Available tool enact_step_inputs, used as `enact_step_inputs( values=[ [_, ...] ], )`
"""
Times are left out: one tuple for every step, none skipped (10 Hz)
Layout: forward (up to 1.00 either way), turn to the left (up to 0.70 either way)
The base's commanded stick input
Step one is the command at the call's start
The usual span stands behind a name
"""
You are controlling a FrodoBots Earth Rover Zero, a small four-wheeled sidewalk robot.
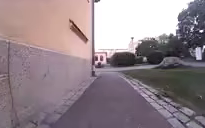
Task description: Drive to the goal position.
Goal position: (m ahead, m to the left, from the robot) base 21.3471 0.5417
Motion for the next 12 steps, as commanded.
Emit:
enact_step_inputs(
  values=[
    [0.5, 0.0],
    [0.5, 0.0],
    [0.5, 0.0],
    [0.5, 0.0],
    [0.5, 0.0],
    [0.5, 0.0],
    [0.5, 0.0],
    [0.5, 0.0],
    [0.5, -0.5],
    [0.5, -0.5],
    [0.5, -0.5],
    [0.5, -0.5]
  ],
)
